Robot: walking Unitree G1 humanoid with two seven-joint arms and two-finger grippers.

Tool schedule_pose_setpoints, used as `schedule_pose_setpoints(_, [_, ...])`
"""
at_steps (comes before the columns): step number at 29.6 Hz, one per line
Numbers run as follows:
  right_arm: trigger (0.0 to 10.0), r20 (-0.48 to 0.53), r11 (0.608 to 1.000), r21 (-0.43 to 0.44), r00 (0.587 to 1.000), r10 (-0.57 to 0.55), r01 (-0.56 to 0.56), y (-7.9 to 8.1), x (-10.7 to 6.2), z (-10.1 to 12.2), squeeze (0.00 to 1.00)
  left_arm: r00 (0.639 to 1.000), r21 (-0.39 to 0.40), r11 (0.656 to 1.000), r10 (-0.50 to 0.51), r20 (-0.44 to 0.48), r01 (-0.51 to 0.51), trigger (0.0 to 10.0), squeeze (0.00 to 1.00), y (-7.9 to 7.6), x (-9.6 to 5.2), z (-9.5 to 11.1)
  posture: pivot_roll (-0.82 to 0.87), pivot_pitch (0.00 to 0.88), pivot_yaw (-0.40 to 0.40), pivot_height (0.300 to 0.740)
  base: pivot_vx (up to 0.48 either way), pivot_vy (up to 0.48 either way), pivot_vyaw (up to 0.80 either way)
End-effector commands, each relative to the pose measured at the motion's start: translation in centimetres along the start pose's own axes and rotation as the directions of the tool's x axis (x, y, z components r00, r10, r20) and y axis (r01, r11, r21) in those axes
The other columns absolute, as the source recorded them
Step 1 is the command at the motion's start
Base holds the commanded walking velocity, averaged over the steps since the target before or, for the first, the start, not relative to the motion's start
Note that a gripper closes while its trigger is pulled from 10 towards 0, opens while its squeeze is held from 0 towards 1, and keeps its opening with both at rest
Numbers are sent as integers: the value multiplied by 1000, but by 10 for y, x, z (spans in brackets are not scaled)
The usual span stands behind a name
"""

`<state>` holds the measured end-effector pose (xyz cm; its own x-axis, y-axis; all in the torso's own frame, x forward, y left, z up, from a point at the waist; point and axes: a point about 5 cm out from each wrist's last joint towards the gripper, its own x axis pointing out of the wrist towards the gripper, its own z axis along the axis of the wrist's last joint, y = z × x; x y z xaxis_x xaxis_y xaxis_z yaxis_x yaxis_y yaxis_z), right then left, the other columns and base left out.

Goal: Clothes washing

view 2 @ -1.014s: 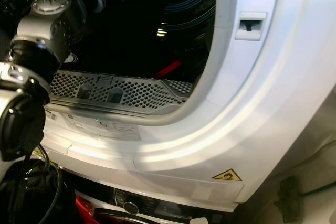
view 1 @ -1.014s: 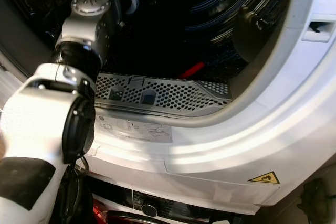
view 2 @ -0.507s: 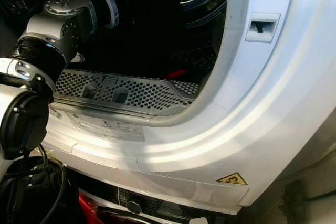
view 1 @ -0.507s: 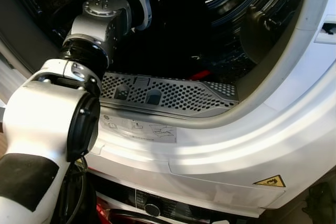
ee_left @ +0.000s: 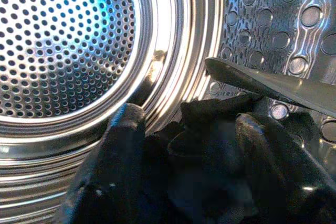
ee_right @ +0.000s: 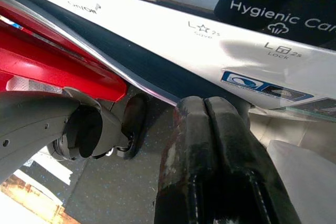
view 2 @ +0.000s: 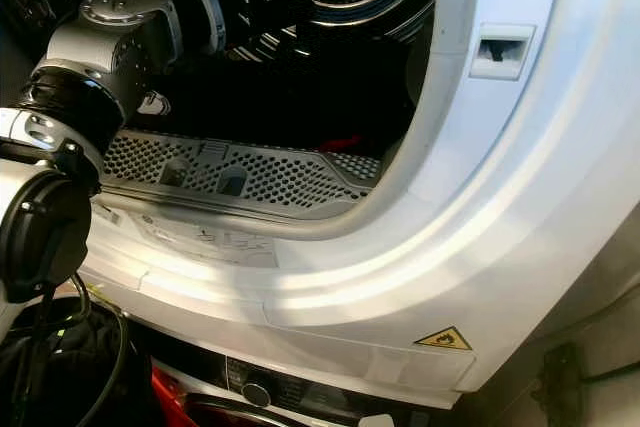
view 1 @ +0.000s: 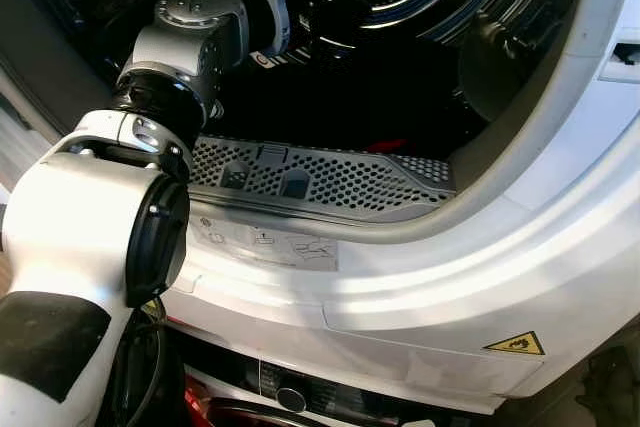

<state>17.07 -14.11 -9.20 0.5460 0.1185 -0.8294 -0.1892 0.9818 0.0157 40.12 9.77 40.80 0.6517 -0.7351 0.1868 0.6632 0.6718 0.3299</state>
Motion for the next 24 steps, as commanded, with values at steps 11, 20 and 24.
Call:
schedule_pose_setpoints(11, [10000,-11,1000,15,1000,8,-8,4,0,-4,0,997,13,998,-68,46,67,10000,1000,-2,0,20,78,0,96,740,0,0,0])
schedule_pose_setpoints(20, [10000,-10,1000,25,1000,13,-13,7,0,-4,0,815,295,819,-552,174,492,10000,0,-34,-32,33,67,0,108,740,0,0,0])
schedule_pose_setpoints(24, [10000,-11,1000,23,1000,14,-14,7,0,-4,0,842,290,845,-510,178,450,10000,0,-34,-34,31,74,0,101,740,0,0,0])
